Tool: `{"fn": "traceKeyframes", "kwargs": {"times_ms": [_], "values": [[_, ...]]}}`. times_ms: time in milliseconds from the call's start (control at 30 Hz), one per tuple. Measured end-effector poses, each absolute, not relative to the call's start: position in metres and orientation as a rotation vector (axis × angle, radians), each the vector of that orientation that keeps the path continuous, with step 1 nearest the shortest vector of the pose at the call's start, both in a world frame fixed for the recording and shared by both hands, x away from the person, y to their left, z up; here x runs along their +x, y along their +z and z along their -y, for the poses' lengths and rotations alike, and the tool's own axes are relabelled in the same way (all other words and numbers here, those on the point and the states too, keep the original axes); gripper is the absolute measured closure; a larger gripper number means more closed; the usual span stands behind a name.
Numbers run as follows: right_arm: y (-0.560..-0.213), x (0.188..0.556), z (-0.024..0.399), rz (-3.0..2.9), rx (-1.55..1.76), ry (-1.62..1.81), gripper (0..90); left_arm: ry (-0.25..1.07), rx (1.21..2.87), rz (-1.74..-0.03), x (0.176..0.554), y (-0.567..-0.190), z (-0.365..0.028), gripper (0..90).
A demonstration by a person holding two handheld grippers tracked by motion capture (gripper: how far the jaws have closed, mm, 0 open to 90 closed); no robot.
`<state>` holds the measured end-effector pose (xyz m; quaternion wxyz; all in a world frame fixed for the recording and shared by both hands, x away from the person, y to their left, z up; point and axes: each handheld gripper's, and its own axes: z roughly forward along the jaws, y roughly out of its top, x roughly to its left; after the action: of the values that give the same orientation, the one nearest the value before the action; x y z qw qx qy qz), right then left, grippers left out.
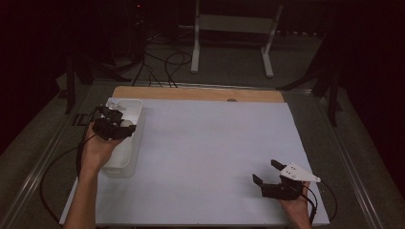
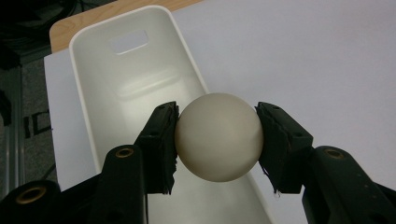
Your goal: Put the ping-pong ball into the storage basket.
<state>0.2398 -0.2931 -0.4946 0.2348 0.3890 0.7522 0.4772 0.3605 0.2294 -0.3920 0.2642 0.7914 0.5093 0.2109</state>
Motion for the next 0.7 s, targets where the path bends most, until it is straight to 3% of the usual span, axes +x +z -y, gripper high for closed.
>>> {"fn": "traceKeyframes", "kwargs": {"times_ms": [700], "values": [[-0.4946,0.2397,0.2928,-2.064,1.069,1.311,8.7,0.568,2.158,-1.41,0.3596,-0.3974,-0.2385,50.7]]}}
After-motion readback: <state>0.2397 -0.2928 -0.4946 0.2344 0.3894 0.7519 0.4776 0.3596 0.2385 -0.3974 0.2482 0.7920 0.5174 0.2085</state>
